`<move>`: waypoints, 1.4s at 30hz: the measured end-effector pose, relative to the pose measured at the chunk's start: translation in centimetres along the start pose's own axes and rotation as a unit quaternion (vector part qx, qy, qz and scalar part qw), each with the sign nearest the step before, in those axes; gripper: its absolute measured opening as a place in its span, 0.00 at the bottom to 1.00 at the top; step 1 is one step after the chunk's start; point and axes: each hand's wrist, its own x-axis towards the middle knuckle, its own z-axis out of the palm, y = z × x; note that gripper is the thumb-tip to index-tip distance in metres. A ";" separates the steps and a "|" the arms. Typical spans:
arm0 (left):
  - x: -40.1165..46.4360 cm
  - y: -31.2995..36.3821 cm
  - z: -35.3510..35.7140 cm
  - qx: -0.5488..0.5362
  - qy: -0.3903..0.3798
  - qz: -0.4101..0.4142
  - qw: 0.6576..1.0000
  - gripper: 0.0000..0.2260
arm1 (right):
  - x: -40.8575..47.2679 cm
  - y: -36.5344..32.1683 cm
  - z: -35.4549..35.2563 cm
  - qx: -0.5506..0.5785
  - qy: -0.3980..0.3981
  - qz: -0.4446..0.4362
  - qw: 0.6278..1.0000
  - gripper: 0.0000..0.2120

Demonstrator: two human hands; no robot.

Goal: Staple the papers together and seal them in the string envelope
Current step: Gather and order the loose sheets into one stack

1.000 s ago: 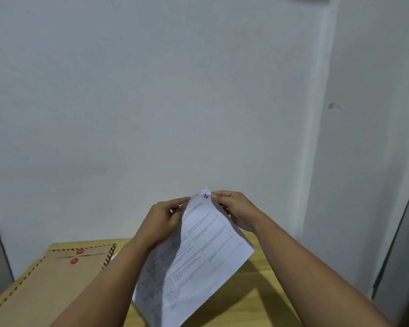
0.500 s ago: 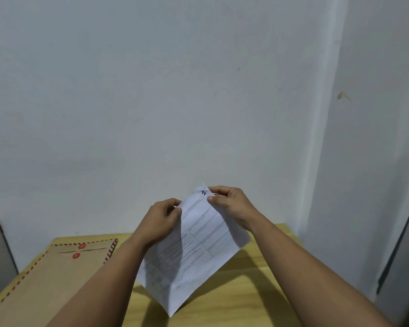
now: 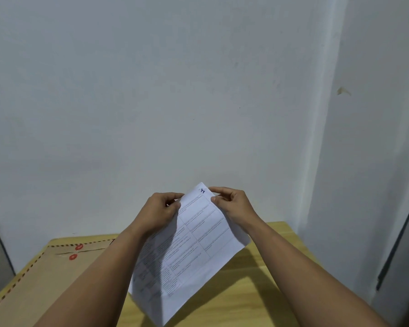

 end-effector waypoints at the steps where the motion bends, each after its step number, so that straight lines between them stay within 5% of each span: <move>1: 0.2 -0.2 0.0 0.010 -0.004 -0.002 1.000 0.14 | 0.2 0.3 0.0 -0.003 -0.001 0.009 1.000 0.13; 14: 1.4 -9.7 8.2 0.107 -0.097 -0.131 0.981 0.16 | -1.5 11.6 -0.3 -0.042 -0.039 0.237 0.970 0.21; 19: -0.3 -12.6 13.9 0.132 -0.092 -0.108 0.981 0.17 | -3.0 17.5 -0.5 -0.052 -0.035 0.215 0.975 0.24; 23: -1.0 -15.1 17.5 0.187 -0.091 -0.052 0.977 0.18 | -3.3 19.3 -0.7 -0.179 -0.041 0.144 0.972 0.18; 31: -2.3 -17.5 20.3 0.180 0.050 -0.008 0.982 0.22 | -3.6 20.0 -1.3 -0.322 -0.033 0.098 0.941 0.17; 42: -2.6 -17.2 20.1 0.180 0.048 0.009 0.982 0.18 | -4.8 17.4 -1.7 -0.414 -0.026 0.140 0.899 0.10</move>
